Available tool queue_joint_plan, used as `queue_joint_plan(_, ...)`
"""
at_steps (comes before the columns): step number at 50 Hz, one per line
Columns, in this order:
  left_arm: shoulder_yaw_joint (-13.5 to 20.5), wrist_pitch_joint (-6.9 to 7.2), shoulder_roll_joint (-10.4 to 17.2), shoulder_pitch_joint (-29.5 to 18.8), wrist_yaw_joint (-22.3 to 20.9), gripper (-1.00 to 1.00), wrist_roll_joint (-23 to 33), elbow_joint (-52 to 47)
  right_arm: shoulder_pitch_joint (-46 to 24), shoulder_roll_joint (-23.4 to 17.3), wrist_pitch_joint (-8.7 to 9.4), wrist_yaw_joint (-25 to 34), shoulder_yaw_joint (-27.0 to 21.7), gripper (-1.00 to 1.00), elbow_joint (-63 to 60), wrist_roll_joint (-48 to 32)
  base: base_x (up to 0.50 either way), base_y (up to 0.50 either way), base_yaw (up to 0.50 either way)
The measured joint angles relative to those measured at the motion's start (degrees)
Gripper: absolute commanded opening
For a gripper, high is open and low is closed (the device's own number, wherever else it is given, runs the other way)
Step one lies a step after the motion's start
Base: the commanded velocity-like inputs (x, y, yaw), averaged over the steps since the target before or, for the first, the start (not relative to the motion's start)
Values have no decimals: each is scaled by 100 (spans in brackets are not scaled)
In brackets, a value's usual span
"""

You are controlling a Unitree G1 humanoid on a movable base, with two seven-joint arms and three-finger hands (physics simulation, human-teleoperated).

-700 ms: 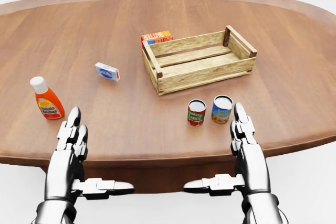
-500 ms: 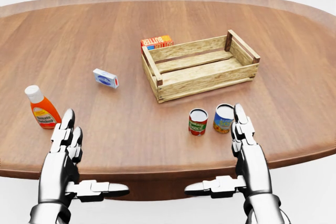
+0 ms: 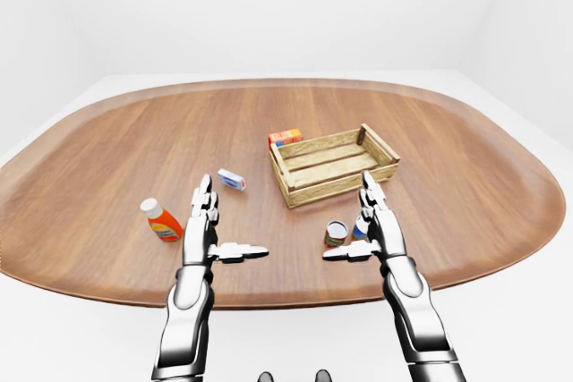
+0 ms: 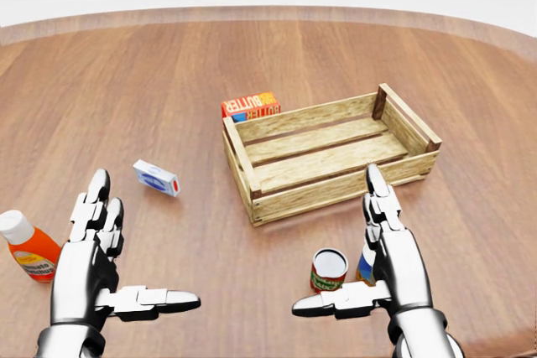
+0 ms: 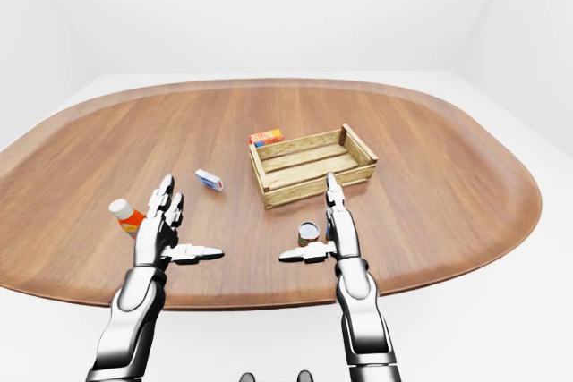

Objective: Pick up the tomato sauce, and put it in the wooden tray.

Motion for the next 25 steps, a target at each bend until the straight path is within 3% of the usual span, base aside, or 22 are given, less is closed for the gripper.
queue_joint_plan(25, 5, 53, -3, -4, -14, 100, 20, -141, -33, 1, -54, 111, 13, 100, 90, 25, 50, 0, 0)
